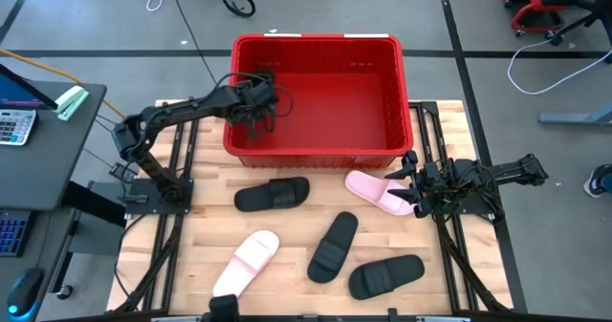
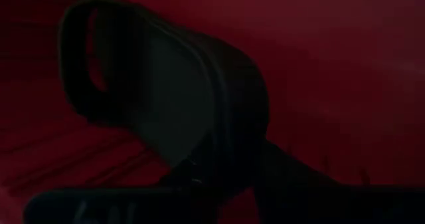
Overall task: Pick and place slides into bin
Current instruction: Put the black slipper into the red bin, then adjust the red bin
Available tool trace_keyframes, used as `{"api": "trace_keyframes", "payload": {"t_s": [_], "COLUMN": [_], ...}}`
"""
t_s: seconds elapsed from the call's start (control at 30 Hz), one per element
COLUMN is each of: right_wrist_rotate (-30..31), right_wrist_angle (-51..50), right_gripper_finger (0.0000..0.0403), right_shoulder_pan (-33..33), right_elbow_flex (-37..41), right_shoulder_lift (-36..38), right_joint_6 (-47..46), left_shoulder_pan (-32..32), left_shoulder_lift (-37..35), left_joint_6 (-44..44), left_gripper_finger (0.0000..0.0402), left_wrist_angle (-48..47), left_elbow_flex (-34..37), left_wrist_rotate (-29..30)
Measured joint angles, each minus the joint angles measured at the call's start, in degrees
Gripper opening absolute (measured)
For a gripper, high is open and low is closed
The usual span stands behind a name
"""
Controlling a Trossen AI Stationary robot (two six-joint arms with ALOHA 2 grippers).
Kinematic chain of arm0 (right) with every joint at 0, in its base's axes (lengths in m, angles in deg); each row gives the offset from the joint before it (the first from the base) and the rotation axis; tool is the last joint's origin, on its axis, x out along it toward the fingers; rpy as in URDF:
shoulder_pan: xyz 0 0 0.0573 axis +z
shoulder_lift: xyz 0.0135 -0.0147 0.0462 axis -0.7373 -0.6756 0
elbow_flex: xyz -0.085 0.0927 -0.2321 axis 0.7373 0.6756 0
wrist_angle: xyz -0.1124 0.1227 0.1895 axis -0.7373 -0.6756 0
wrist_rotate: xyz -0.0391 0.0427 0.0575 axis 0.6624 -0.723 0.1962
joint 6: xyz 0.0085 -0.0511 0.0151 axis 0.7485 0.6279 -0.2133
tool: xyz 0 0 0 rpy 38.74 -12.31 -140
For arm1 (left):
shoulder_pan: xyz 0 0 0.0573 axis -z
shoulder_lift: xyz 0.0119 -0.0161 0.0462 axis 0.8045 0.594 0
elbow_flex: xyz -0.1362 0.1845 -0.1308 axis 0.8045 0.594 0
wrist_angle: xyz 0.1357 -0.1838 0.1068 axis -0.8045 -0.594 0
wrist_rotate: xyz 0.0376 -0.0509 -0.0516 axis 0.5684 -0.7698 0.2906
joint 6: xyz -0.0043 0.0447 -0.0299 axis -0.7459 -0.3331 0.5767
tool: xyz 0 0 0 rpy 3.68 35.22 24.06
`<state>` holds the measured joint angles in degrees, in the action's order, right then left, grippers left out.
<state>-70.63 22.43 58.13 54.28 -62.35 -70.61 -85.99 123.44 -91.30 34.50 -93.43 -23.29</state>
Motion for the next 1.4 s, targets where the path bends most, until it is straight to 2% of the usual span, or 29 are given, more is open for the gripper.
{"api": "trace_keyframes", "payload": {"t_s": [0.13, 0.2, 0.33, 0.47, 0.6, 0.73, 0.93, 1.2, 1.4], "right_wrist_rotate": [0.02, 0.04, 0.04, 0.02, 0.03, 0.02, 0.0, -0.01, -0.01], "right_wrist_angle": [-0.02, -0.02, -0.03, -0.04, -0.04, -0.04, -0.03, -0.04, -0.01], "right_gripper_finger": [0.0206, 0.0206, 0.0206, 0.0206, 0.0206, 0.0206, 0.0206, 0.0206, 0.0206], "right_shoulder_pan": [-0.02, -0.02, -0.02, -0.02, -0.02, -0.02, -0.02, -0.02, -0.02], "right_elbow_flex": [0.0, 0.0, 0.0, 0.0, 0.0, 0.0, 0.0, 0.0, 0.0], "right_shoulder_lift": [0.0, 0.0, 0.0, 0.0, 0.0, 0.0, 0.0, -0.01, 0.0], "right_joint_6": [0.0, 0.0, 0.0, 0.0, 0.0, 0.0, 0.0, 0.0, 0.1], "left_shoulder_pan": [-1.35, -1.66, -1.59, -1.53, -1.25, 0.48, 5.55, 13.31, 20.37], "left_shoulder_lift": [-0.07, -0.02, -0.02, 0.0, 0.02, 0.04, 0.07, 0.07, 0.07], "left_joint_6": [0.31, 0.22, -1.47, -1.7, -1.72, -0.91, 0.13, 6.09, 5.32], "left_gripper_finger": [0.0067, 0.0095, 0.0171, 0.0224, 0.0252, 0.0261, 0.0247, 0.0226, 0.0214], "left_wrist_angle": [3.52, 4.8, 6.2, 6.43, 6.57, 5.06, -4.07, -17.39, -18.9], "left_elbow_flex": [1.94, 2.69, 3.47, 3.51, 3.48, 2.13, -6.15, -25.11, -38.44], "left_wrist_rotate": [-5.49, -7.7, -7.87, -8.1, -7.37, -7.29, -7.4, -7.41, -7.51]}}
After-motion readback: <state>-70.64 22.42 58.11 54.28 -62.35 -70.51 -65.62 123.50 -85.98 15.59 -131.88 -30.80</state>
